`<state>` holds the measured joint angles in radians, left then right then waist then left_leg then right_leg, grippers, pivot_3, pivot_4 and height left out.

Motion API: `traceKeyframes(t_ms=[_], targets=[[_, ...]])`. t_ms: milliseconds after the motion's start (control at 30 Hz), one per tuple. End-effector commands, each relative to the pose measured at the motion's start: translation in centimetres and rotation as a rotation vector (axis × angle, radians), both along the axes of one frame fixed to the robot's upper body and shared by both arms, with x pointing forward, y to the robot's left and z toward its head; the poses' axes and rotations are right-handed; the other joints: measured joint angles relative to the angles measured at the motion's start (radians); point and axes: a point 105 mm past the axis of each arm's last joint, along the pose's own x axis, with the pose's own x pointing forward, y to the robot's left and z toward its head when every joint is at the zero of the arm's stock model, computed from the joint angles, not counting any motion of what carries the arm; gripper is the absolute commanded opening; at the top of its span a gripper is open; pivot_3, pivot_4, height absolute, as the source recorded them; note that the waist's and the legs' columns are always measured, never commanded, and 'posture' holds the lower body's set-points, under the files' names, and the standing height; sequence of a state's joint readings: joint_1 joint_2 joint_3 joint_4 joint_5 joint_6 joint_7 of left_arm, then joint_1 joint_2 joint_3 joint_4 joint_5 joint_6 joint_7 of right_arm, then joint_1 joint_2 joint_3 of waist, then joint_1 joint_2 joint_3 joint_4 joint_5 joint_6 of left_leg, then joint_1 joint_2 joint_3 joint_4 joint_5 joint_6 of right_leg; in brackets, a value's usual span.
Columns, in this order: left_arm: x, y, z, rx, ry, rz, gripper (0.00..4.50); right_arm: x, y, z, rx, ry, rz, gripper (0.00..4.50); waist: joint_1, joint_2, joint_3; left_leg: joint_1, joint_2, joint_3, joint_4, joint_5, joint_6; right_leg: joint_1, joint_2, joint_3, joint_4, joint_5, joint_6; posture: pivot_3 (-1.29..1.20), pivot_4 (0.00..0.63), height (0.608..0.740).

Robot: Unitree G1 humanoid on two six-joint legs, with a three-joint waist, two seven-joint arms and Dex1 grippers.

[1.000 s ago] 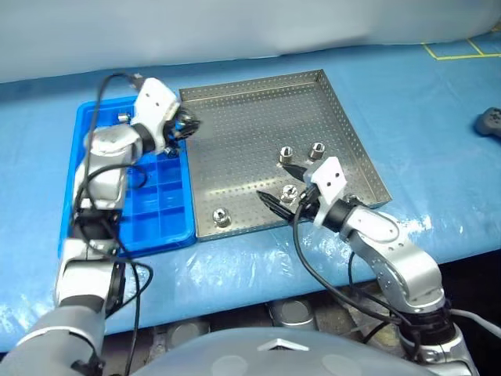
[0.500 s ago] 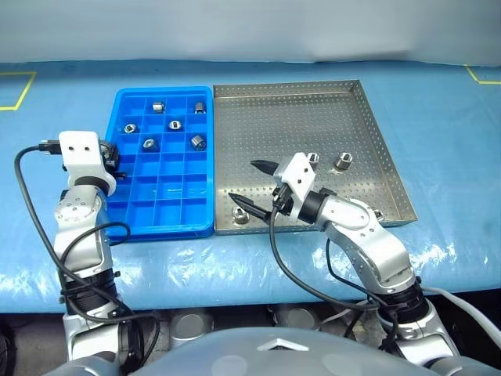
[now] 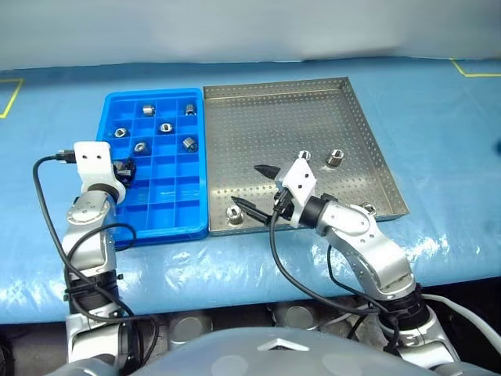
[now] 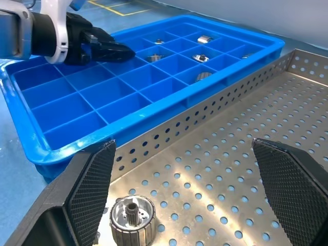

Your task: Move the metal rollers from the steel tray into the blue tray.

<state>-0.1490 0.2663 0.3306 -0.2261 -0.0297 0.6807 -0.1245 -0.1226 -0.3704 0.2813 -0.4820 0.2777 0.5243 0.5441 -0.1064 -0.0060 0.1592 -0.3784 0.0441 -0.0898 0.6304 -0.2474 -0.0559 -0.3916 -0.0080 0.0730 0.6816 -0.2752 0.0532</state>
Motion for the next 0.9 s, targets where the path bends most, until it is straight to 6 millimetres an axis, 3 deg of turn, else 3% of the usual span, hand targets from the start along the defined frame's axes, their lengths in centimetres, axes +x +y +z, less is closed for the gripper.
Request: traceKeyframes(t_ms=[33,133,200,300,400,500,700,900], targets=[[-0.2,-0.2,3.3,0.019,-0.111,0.009,4.47,-0.2,-0.2,1.4,0.029,-0.059,-0.009,4.5,-0.004,0.0,0.0,0.0,0.0,0.0,0.0,0.0,0.0,0.0,0.0,0.0,0.0,0.0,0.0,-0.11,0.15,0.74],[0.9,-4.5,7.5,-0.05,-0.257,-0.228,4.47,-0.2,-0.4,1.5,0.033,-0.054,-0.016,4.5,0.003,-0.001,0.0,0.0,0.0,0.0,0.0,0.0,-0.001,0.0,0.0,0.0,0.0,0.0,0.0,-0.1,0.15,0.74],[1.1,-8.6,9.4,-0.06,-0.282,-0.498,4.47,-0.2,-0.8,1.4,0.021,-0.046,-0.019,4.5,0.011,-0.001,0.0,0.0,0.0,-0.001,0.0,0.001,-0.002,0.0,0.0,-0.001,0.0,0.0,0.001,-0.1,0.15,0.74],[0.8,-12.1,9.7,-0.032,-0.219,-0.766,4.47,-0.2,-1.5,1.1,-0.009,-0.036,-0.022,4.5,0.014,-0.001,0.0,0.0,-0.001,0.0,0.0,0.001,-0.002,0.0,0.0,0.0,-0.001,0.001,0.001,-0.09,0.15,0.74],[0.5,-15.1,8.1,0.1,-0.055,-1.069,4.47,0.0,-2.9,0.6,-0.05,-0.028,-0.055,4.5,0.008,0.0,0.0,0.0,-0.001,0.001,-0.001,0.001,-0.002,0.0,0.0,0.001,-0.002,0.001,0.001,-0.11,0.15,0.74],[0.6,-15.5,6.2,0.265,0.095,-1.22,4.47,-0.1,-4.1,0.3,-0.081,-0.018,-0.087,4.5,-0.002,0.0,0.001,0.0,0.0,0.001,-0.002,0.001,-0.002,-0.001,0.001,0.001,-0.001,0.0,0.001,-0.12,0.15,0.74],[-0.6,-17.2,4.0,0.301,0.273,-1.542,4.47,-0.6,-5.9,-0.2,-0.096,0.001,-0.172,4.5,-0.021,0.0,0.001,-0.002,0.0,0.001,-0.002,0.0,-0.001,-0.002,0.001,0.001,-0.002,0.0,0.0,-0.18,0.15,0.74],[-1.3,-18.5,2.9,0.381,0.418,-1.772,4.47,-1.1,-6.0,-0.4,-0.087,0.012,-0.205,4.5,-0.037,0.0,0.001,-0.002,0.0,0.001,-0.001,0.0,0.0,-0.002,0.002,0.002,-0.002,-0.002,0.002,-0.22,0.15,0.74]])
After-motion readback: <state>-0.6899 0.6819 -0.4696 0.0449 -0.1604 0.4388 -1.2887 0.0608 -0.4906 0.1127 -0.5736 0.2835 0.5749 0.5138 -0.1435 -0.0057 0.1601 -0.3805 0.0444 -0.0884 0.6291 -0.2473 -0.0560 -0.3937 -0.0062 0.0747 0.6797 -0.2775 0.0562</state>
